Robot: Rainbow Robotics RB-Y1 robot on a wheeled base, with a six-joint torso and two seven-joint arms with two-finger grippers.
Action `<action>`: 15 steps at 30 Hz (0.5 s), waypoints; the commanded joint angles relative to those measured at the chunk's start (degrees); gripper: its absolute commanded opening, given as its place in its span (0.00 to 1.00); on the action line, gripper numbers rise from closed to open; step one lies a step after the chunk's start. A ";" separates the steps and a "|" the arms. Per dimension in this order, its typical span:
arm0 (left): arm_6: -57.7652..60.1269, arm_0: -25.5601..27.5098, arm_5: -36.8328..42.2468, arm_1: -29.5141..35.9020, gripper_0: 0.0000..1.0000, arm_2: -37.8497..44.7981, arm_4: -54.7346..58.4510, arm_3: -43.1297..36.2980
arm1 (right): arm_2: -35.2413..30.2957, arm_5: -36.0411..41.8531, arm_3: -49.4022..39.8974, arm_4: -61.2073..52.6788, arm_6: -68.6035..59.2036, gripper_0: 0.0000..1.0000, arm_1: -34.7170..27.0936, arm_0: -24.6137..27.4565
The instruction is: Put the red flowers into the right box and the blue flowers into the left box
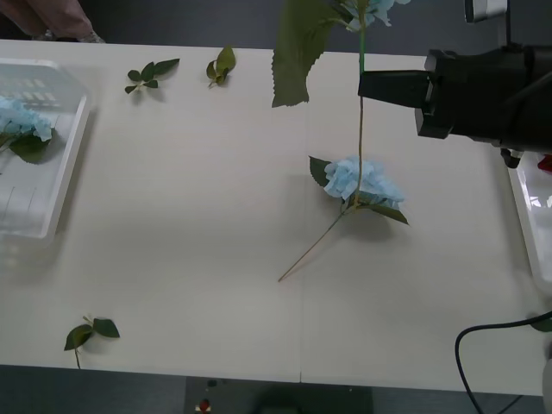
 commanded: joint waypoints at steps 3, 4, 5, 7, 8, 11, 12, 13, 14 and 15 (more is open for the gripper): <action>-4.37 -1.12 -1.15 0.22 0.78 1.13 -0.56 -0.18 | 0.38 -0.51 -1.60 0.07 -6.32 0.00 -0.08 -4.61; -4.46 -1.12 -1.33 0.22 0.82 1.13 -0.56 -0.18 | 0.73 -0.51 -1.60 0.07 -6.93 0.00 -0.08 -5.23; -4.46 -1.12 -1.59 0.22 0.85 1.13 -0.56 -0.18 | 1.08 -0.86 -1.60 0.07 -7.55 0.00 -0.08 -5.67; -4.46 -1.12 -2.03 0.22 0.88 1.13 -0.56 -0.18 | 1.79 -1.48 -1.60 0.07 -7.72 0.00 -0.08 -6.20; -4.55 -1.12 -2.30 0.22 0.90 1.13 -0.56 -0.18 | 2.31 -2.27 -1.60 0.07 -7.90 0.00 -0.17 -6.37; -4.46 -1.12 -3.09 0.22 0.94 1.13 0.05 -0.18 | 3.46 -3.67 -1.60 0.16 -8.08 0.00 -0.08 -6.64; -4.46 -1.12 -3.26 0.22 0.96 1.22 0.40 -0.18 | 3.72 -3.85 -1.60 0.25 -8.08 0.00 -0.08 -6.64; -4.55 -1.12 -3.35 0.22 0.98 1.66 1.37 -0.18 | 4.07 -4.02 -1.60 0.25 -8.16 0.00 -0.08 -6.72; -4.81 -1.12 -3.35 0.22 1.00 2.53 2.69 -0.27 | 4.07 -4.02 -1.60 0.42 -8.16 0.00 -0.08 -6.72; -4.99 -1.12 -3.26 0.22 1.00 3.06 4.01 -0.36 | 4.25 -4.02 -1.60 0.42 -8.16 0.00 -0.08 -6.72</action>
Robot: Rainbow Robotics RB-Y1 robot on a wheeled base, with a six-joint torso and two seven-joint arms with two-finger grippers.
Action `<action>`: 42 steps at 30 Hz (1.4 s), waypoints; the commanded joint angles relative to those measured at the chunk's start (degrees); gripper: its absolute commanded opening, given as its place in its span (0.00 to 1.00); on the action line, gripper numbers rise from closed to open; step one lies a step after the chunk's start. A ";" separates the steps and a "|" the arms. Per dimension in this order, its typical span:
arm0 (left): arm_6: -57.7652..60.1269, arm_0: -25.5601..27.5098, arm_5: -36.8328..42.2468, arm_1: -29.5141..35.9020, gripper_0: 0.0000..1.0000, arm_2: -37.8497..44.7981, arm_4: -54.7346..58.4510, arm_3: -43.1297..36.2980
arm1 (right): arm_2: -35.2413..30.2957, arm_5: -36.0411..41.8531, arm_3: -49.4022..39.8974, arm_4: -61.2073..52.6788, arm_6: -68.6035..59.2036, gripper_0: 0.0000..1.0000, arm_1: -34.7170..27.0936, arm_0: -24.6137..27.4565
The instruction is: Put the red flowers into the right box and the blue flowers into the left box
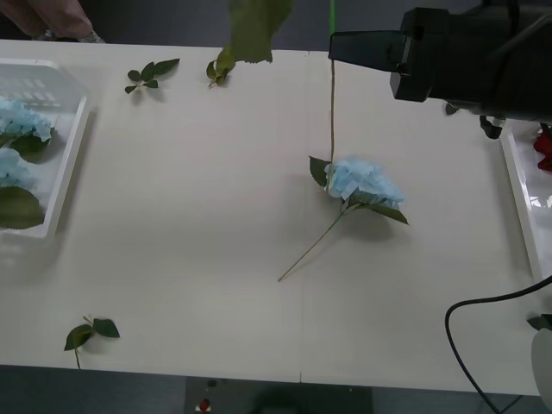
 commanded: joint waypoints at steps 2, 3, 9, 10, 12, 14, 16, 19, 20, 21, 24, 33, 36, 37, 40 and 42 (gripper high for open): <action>-2.04 -1.12 -0.11 0.31 1.00 4.31 6.03 -0.97 | 0.13 -0.37 -1.60 0.48 -2.33 0.00 0.27 -1.29; -2.22 -1.12 0.51 0.31 1.00 5.19 7.62 -1.41 | 0.22 -0.37 -1.60 0.74 -2.33 0.00 0.53 -1.29; -2.57 -1.12 4.11 0.22 1.00 9.67 15.53 -6.07 | 0.92 -0.37 -1.60 2.41 -2.33 0.00 1.50 -1.81; -2.57 -1.12 4.64 0.22 1.00 10.37 16.85 -6.77 | 1.01 -0.37 -1.60 2.50 -2.33 0.00 1.59 -1.90; -2.48 -1.12 5.43 0.22 1.00 11.52 19.31 -8.18 | 0.92 -0.37 -1.60 2.50 -2.33 0.00 1.76 -1.90; -2.31 -1.12 6.04 0.22 1.00 12.48 21.94 -9.58 | 0.92 -0.37 -1.60 2.50 -2.24 0.00 1.85 -1.90; -2.22 -1.12 6.13 0.04 1.00 13.27 23.96 -10.46 | 1.01 -0.37 -1.60 2.50 -2.15 0.00 1.94 -1.90; -2.13 -1.12 6.13 -1.89 1.00 15.47 30.12 -12.75 | 0.92 -0.37 -1.60 2.50 -2.24 0.00 2.11 -1.90; -2.31 -1.12 6.04 -2.42 1.00 15.82 32.14 -13.01 | 0.92 -0.37 -1.60 2.50 -2.24 0.00 2.11 -1.90; -2.39 -1.12 6.04 -2.77 1.00 16.17 33.81 -13.45 | 1.01 -0.46 -1.60 2.50 -2.24 0.00 2.11 -1.81; -2.92 -1.12 6.04 -3.82 1.00 16.79 37.50 -15.91 | 1.01 -0.37 -1.60 2.50 -2.24 0.00 2.11 -1.90; -2.75 -1.12 4.55 -9.27 1.00 16.79 42.86 -26.90 | 1.01 -0.37 -1.60 2.50 -2.24 0.00 2.11 -1.90; -2.57 -1.12 4.46 -11.21 1.00 16.44 43.30 -30.32 | 1.01 -0.37 -1.60 2.50 -2.24 0.00 2.11 -1.90; -2.39 -1.21 4.11 -11.82 1.00 16.00 43.56 -31.91 | 1.01 -0.37 -1.60 2.50 -2.24 0.00 2.11 -1.90; -2.04 -1.12 1.91 -12.79 1.00 13.71 44.27 -35.16 | 1.01 -0.37 -1.60 2.50 -2.24 0.00 2.11 -1.90; -1.69 -1.21 -0.81 -13.23 1.00 11.16 44.27 -37.53 | 1.01 -0.37 -1.60 2.50 -2.24 0.00 2.11 -1.90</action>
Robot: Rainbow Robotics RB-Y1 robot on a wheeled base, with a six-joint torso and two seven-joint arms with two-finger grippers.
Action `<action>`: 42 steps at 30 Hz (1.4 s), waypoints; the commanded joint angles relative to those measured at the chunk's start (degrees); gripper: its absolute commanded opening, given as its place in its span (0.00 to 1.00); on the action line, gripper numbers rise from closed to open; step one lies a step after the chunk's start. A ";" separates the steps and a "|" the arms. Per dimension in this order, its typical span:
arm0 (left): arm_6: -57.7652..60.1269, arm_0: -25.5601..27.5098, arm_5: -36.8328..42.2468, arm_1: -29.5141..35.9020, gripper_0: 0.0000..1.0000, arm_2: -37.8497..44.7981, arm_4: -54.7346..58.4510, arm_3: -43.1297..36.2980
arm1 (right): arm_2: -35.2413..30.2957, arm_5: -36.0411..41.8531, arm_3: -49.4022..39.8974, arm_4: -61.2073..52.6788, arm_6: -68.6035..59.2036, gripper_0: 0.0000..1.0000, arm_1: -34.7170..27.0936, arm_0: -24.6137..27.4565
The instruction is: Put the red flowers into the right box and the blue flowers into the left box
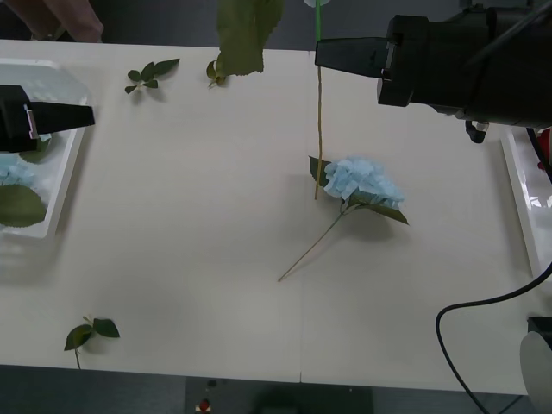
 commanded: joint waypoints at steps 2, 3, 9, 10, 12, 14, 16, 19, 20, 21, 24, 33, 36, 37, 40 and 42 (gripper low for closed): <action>-1.35 -1.47 -6.56 -0.60 1.00 -6.34 0.59 -6.53 | 0.09 -0.39 -1.60 0.04 -1.49 0.00 0.25 -1.90; -1.26 -1.64 -7.80 -1.04 1.00 -7.65 0.59 -7.32 | 0.09 -0.39 -1.60 0.04 -1.49 0.00 0.25 -1.90; -0.56 -4.81 -10.70 -5.09 1.00 -14.33 -0.64 -9.08 | 0.09 -0.39 -1.60 0.04 -1.49 0.00 0.25 -1.90; -0.47 -5.34 -10.87 -5.70 1.00 -15.12 -0.99 -9.16 | 0.09 -0.39 -1.60 0.04 -1.49 0.00 0.25 -1.90; -0.21 -7.01 -11.49 -7.46 1.00 -17.67 -1.96 -9.16 | 0.09 -0.39 -1.60 0.04 -1.49 0.00 0.25 -1.90; 0.05 -8.15 -12.37 -8.69 1.00 -19.78 -2.66 -9.08 | 0.09 -0.39 -1.60 0.04 -1.49 0.00 0.25 -1.90; 0.41 -9.11 -13.42 -9.83 1.00 -21.63 -3.28 -9.08 | 0.09 -0.39 -1.60 0.04 -1.49 0.00 0.25 -1.90; 1.20 -10.96 -15.62 -11.77 1.00 -24.97 -5.30 -9.08 | 0.09 -0.39 -1.60 0.04 -1.49 0.00 0.25 -1.90; 1.37 -11.49 -16.06 -12.21 1.00 -26.02 -6.00 -9.08 | 0.09 -0.39 -1.60 0.04 -1.49 0.00 0.25 -1.90; 1.64 -12.01 -16.67 -12.91 1.00 -26.99 -6.79 -9.08 | 0.09 -0.39 -1.60 0.04 -1.49 0.00 0.25 -1.90; 2.08 -13.16 -18.34 -14.14 1.00 -29.63 -7.67 -9.08 | 0.09 -0.39 -1.60 0.04 -1.49 0.00 0.25 -1.90; 3.66 -16.41 -22.39 -16.86 1.00 -37.01 -10.92 -9.08 | 0.09 -0.39 -1.60 0.04 -1.49 0.00 0.25 -1.90; 4.45 -17.02 -22.30 -18.27 1.00 -38.06 -13.65 -8.81 | 0.09 -0.39 -1.60 0.04 -1.49 0.00 0.25 -1.90; 4.63 -17.11 -22.39 -18.62 1.00 -38.33 -14.44 -8.81 | 0.09 -0.39 -1.60 0.04 -1.49 0.00 0.25 -1.90; 5.24 -17.38 -22.39 -19.50 0.88 -39.21 -16.37 -8.81 | 0.09 -0.39 -1.60 0.04 -1.49 0.00 0.25 -1.90; 5.68 -17.55 -22.30 -20.20 0.76 -39.73 -17.60 -8.90 | 0.09 -0.39 -1.60 0.04 -1.49 0.00 0.25 -1.90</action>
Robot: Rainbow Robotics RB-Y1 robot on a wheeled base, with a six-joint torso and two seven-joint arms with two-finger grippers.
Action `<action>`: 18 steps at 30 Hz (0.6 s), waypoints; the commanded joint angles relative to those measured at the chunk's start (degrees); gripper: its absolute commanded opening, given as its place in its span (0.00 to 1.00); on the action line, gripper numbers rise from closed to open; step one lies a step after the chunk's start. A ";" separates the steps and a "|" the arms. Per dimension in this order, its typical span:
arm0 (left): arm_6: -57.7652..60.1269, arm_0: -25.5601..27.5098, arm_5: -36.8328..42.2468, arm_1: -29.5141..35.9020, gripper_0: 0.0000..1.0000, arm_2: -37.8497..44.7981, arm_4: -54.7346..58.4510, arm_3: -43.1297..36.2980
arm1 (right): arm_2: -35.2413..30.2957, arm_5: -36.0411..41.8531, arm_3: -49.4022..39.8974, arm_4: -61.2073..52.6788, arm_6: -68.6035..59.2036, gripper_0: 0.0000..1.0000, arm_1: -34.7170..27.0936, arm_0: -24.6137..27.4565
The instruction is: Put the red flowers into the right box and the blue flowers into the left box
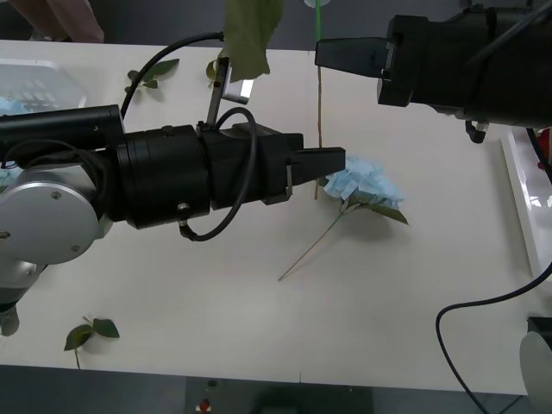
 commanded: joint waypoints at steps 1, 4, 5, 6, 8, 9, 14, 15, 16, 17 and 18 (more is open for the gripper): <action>4.10 -1.73 -0.54 -1.23 0.69 -0.60 -2.42 -1.39 | 0.09 -0.39 -1.60 0.04 -1.49 0.00 0.25 -1.90; 4.80 -2.17 -0.54 -1.76 0.11 -0.95 -3.04 -1.03 | 0.09 -0.39 -1.60 0.04 -1.49 0.00 0.25 -1.90; 4.89 -2.35 -0.54 -1.93 0.02 -1.12 -3.04 -0.86 | 0.09 -0.39 -1.60 0.04 -1.49 0.00 0.25 -1.90; 4.97 -2.44 -0.54 -1.93 0.00 -1.12 -3.04 -0.77 | 0.09 -0.39 -1.60 0.04 -1.49 0.00 0.25 -1.90; 5.33 -2.53 -0.54 -2.02 0.00 -1.30 -3.13 -0.68 | 0.09 -0.39 -1.60 0.04 -1.49 0.00 0.25 -1.90; 5.33 -2.53 -0.54 -2.02 0.00 -1.30 -3.21 -0.68 | 0.09 -0.39 -1.60 0.04 -1.49 0.00 0.25 -1.90; 5.77 -2.61 -0.54 -1.93 0.00 -1.30 -3.57 -0.77 | 0.09 -0.39 -1.60 0.04 -1.49 0.00 0.25 -1.90; 5.85 -2.61 -0.63 -1.93 0.00 -1.30 -3.74 -0.77 | 0.09 -0.39 -1.60 0.04 -1.49 0.00 0.25 -1.90; 5.85 -2.61 -0.63 -1.93 0.00 -1.30 -3.92 -0.77 | 0.09 -0.39 -1.60 0.04 -1.49 0.00 0.25 -1.90; 5.94 -2.61 -0.54 -1.93 0.00 -1.30 -4.09 -0.68 | 0.09 -0.39 -1.60 0.04 -1.49 0.00 0.25 -1.90; 5.94 -2.61 -0.54 -1.93 0.00 -1.30 -4.18 -0.68 | 0.09 -0.39 -1.60 0.04 -1.49 0.00 0.25 -1.90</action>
